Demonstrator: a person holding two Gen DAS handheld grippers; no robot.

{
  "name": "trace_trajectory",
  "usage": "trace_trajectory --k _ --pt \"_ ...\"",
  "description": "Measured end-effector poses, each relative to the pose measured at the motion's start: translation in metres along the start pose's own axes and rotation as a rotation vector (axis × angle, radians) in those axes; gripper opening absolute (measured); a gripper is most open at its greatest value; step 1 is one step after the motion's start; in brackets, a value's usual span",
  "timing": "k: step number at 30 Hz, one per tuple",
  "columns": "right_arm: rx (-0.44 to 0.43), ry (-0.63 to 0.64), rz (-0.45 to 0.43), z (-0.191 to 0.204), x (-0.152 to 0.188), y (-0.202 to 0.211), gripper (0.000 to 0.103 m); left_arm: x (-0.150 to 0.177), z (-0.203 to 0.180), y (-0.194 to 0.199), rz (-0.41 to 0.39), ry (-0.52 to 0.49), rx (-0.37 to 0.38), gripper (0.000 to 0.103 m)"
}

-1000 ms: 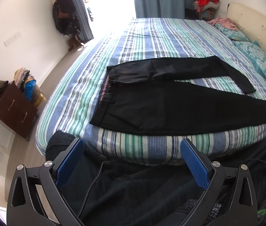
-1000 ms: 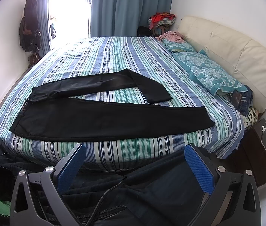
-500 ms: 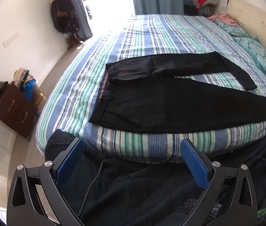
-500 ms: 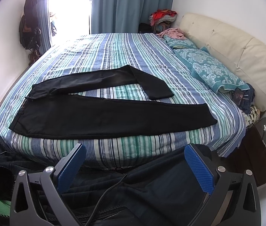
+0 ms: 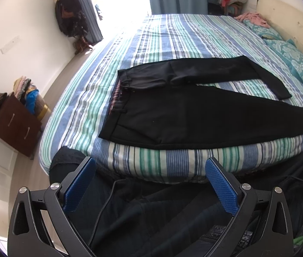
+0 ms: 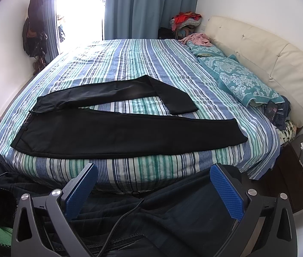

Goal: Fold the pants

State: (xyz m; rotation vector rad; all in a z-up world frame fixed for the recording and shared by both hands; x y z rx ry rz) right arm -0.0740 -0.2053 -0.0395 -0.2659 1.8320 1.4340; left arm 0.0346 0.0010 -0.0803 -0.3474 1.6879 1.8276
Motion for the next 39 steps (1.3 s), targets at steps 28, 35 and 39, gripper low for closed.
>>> trace_trajectory --k 28,35,39 --pt "-0.036 0.010 0.027 0.005 0.003 -0.005 0.103 0.009 -0.001 -0.016 0.070 -0.012 0.011 0.102" --pt "-0.044 0.015 0.039 0.007 0.003 -0.010 0.103 0.013 -0.002 -0.020 0.094 -0.018 0.004 0.102" --pt "-0.047 0.015 0.048 0.008 0.005 -0.014 0.103 0.015 -0.001 -0.022 0.105 -0.022 -0.003 0.102"
Point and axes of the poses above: each gripper's, at about its wrist camera, not at the fingertips, and y roughly against the way its jaws point, z to its left, x to its underside, the point moved 9 cm from there along -y, roughly the way its jaws point, and after that the axes turned 1 degree about -z, right-handed, at the moved point
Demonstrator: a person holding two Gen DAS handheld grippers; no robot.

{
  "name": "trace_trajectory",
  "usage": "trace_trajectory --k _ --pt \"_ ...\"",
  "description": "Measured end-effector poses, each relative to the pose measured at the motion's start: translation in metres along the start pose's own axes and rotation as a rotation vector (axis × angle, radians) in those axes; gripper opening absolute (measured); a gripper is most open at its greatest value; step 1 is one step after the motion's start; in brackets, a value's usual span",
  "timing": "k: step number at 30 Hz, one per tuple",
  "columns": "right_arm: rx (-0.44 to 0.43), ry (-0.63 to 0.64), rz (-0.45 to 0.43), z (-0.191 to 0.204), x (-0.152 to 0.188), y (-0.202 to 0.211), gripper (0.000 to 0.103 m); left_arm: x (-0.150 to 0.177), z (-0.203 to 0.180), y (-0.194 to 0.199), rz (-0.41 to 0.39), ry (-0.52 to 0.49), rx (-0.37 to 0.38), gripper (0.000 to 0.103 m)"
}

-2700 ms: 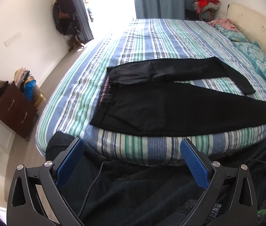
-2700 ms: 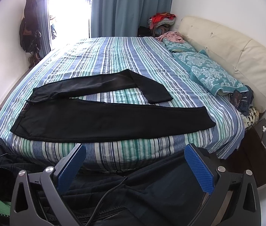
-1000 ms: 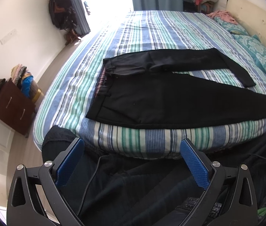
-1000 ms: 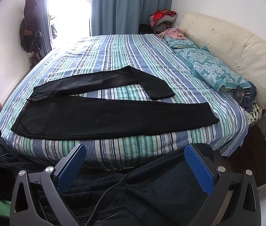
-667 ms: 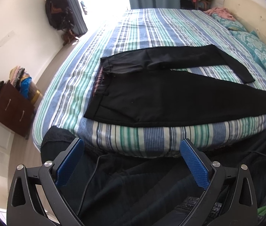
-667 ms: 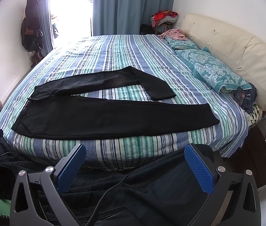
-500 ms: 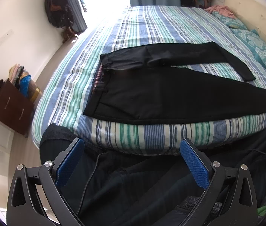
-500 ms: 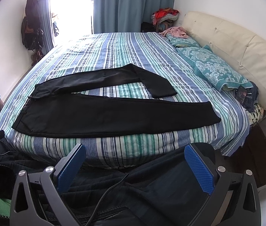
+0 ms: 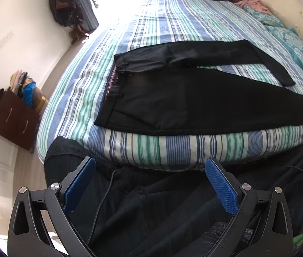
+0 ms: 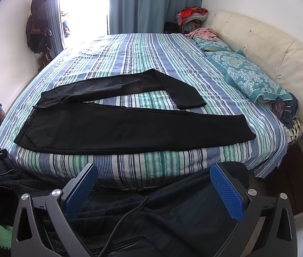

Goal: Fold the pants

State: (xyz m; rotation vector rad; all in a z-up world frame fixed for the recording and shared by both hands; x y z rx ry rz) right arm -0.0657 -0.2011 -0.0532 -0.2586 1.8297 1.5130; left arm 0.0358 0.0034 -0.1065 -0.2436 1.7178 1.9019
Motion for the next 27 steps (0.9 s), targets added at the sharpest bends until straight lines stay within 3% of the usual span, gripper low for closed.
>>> trace_trajectory --k 12,23,25,27 --pt "-0.011 0.002 0.021 0.004 0.005 -0.008 0.103 0.008 -0.001 -0.014 0.070 -0.009 -0.016 0.102" --pt "-0.027 0.007 0.041 0.006 0.008 -0.014 0.103 0.009 -0.003 -0.019 0.085 -0.014 -0.014 0.102" --pt "-0.039 0.023 0.026 0.009 0.005 -0.016 0.103 0.003 -0.001 -0.020 0.061 -0.011 -0.002 0.102" --pt "-0.048 0.056 -0.055 0.011 -0.011 -0.009 0.103 -0.010 0.005 -0.020 0.020 0.002 -0.016 0.102"
Point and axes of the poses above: each gripper's, at about its wrist camera, not at the fingertips, and y roughly against the way its jaws point, z to its left, x to its underside, the point moved 9 cm from there along -y, roughly the way its jaws point, and after that the axes turned 1 degree about -z, right-handed, at the moved point
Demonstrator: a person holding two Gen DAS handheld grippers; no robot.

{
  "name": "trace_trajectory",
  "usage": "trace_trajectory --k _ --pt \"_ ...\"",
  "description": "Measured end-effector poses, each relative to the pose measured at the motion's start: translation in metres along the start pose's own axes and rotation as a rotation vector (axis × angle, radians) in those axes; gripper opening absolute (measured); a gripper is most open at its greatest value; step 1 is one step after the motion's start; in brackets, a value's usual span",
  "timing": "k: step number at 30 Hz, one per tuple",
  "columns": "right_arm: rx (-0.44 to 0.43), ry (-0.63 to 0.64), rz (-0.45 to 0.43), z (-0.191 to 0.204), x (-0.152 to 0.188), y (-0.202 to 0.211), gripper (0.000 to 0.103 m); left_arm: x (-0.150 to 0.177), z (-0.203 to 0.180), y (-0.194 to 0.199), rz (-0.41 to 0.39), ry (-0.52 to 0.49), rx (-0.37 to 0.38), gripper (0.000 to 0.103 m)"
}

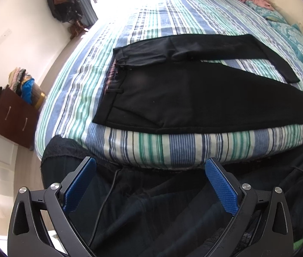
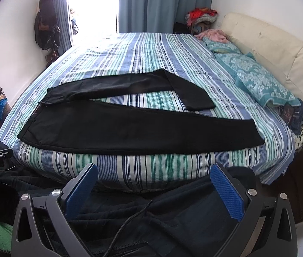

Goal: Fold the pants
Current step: 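Grasp the black trouser leg hem with the right gripper and lift it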

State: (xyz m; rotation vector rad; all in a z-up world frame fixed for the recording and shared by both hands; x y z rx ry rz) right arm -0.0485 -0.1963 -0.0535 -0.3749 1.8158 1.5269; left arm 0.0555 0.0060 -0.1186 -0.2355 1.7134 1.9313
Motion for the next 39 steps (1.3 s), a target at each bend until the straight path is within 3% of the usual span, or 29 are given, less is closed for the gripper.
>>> trace_trajectory --k 4,6,7,9,10,12,14,15,18,20,22,26,28,29,30,33,39 --pt "0.022 0.067 -0.369 -0.004 -0.068 0.041 0.103 -0.041 0.004 0.006 -0.097 0.042 0.018 0.102" --pt "-0.030 0.117 -0.478 -0.003 -0.090 0.040 0.103 -0.064 0.000 0.012 -0.152 0.053 0.030 0.102" --pt "-0.074 0.151 -0.440 -0.001 -0.095 0.019 0.103 -0.074 -0.003 0.014 -0.173 0.056 0.034 0.102" --pt "-0.121 0.227 -0.176 -0.005 -0.084 -0.056 0.103 -0.088 -0.010 0.018 -0.202 0.058 0.044 0.102" --pt "-0.116 0.252 -0.086 -0.014 -0.076 -0.091 0.099 -0.093 -0.013 0.020 -0.212 0.059 0.053 0.102" --pt "-0.092 0.272 -0.028 -0.043 -0.067 -0.140 0.086 -0.096 -0.019 0.019 -0.218 0.053 0.067 0.102" --pt "-0.050 0.280 0.035 -0.076 -0.065 -0.187 0.085 -0.092 -0.025 0.012 -0.199 0.035 0.062 0.102" --pt "-0.036 0.275 0.060 -0.092 -0.067 -0.208 0.077 -0.088 -0.028 0.006 -0.179 0.026 0.053 0.102" --pt "-0.089 0.225 0.140 -0.120 -0.076 -0.260 0.065 -0.076 -0.034 -0.014 -0.095 0.027 0.049 0.102" --pt "-0.175 0.201 0.190 -0.120 -0.079 -0.290 0.058 -0.072 -0.036 -0.024 -0.049 0.046 0.065 0.102" --pt "-0.182 0.247 0.232 -0.115 -0.078 -0.317 0.052 -0.073 -0.039 -0.031 -0.027 0.051 0.064 0.102" --pt "-0.154 0.415 0.279 -0.111 -0.067 -0.358 0.049 -0.076 -0.045 -0.041 -0.009 0.021 0.023 0.102" --pt "-0.144 0.460 0.291 -0.117 -0.064 -0.371 0.028 -0.076 -0.049 -0.048 0.010 0.008 0.015 0.102" --pt "-0.155 0.462 0.280 -0.120 -0.066 -0.371 0.024 -0.076 -0.052 -0.052 0.021 0.001 0.013 0.102" --pt "-0.144 0.462 0.253 -0.124 -0.073 -0.368 0.014 -0.077 -0.054 -0.056 0.030 -0.006 0.011 0.102" --pt "-0.101 0.413 0.172 -0.141 -0.109 -0.356 0.013 -0.081 -0.065 -0.068 0.049 -0.032 0.005 0.102" --pt "0.140 0.339 0.054 -0.216 -0.226 -0.379 0.012 -0.102 -0.095 -0.085 0.061 -0.076 0.033 0.102"
Point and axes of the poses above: each gripper's, at about its wrist camera, not at the fingertips, and y roughly against the way its jaws point, z to its left, x to its underside, the point moved 9 cm from there along -y, roughly the way its jaws point, and after that the axes turned 1 degree about -z, right-handed, at the moved point
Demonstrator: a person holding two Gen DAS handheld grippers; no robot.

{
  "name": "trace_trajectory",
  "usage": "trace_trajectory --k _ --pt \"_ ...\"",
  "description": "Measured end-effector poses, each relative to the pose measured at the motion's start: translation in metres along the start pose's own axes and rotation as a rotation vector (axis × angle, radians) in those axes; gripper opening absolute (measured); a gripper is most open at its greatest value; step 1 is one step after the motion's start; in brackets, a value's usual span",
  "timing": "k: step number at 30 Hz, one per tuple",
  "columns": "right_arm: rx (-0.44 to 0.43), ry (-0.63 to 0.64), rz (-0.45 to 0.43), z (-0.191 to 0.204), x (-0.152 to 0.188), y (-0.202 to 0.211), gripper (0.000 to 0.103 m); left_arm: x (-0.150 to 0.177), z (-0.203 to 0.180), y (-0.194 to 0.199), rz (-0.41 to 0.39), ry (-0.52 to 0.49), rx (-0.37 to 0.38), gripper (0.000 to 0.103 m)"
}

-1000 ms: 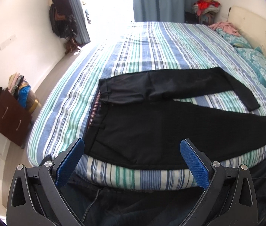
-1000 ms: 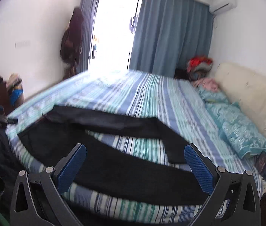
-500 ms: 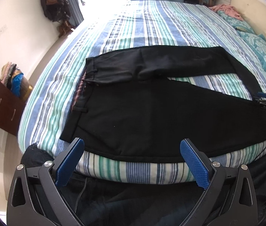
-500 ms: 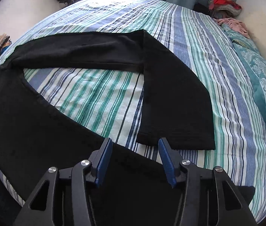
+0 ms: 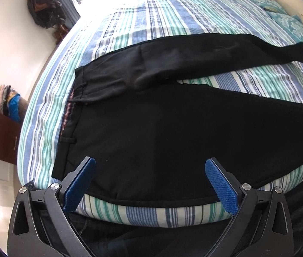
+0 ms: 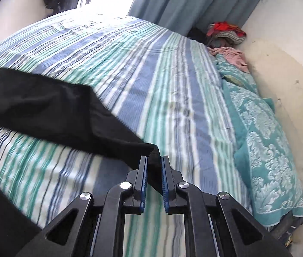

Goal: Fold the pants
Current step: 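Grasp the black trouser leg hem with the right gripper and lift it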

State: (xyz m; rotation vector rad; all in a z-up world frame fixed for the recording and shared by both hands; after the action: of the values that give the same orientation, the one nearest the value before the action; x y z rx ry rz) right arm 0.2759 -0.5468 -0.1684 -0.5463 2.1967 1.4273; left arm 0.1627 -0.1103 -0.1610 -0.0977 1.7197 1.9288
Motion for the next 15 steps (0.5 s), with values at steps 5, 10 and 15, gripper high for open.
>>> trace_trajectory --k 5,10,15 --pt "0.148 -0.049 0.045 -0.070 -0.057 -0.069 0.012 -0.027 -0.013 -0.006 -0.020 0.009 0.014 0.102" --pt "0.210 -0.028 0.116 -0.091 -0.074 -0.139 0.012 -0.047 -0.017 -0.024 -0.015 0.026 0.007 0.102" --pt "0.241 -0.061 0.180 -0.093 -0.054 -0.193 0.012 -0.113 0.014 -0.047 -0.148 0.091 -0.072 0.102"
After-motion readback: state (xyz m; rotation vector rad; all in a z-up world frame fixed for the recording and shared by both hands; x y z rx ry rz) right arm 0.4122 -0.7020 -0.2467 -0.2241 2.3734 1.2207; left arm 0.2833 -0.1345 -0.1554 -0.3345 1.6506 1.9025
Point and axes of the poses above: each gripper's, at about its wrist camera, not at the fingertips, and y roughly against the way its jaws point, z to its left, x to its underside, the point moved 9 cm from there along -y, roughly the way its jaws point, and after that the axes turned 1 degree about -z, right-handed, at the moved point
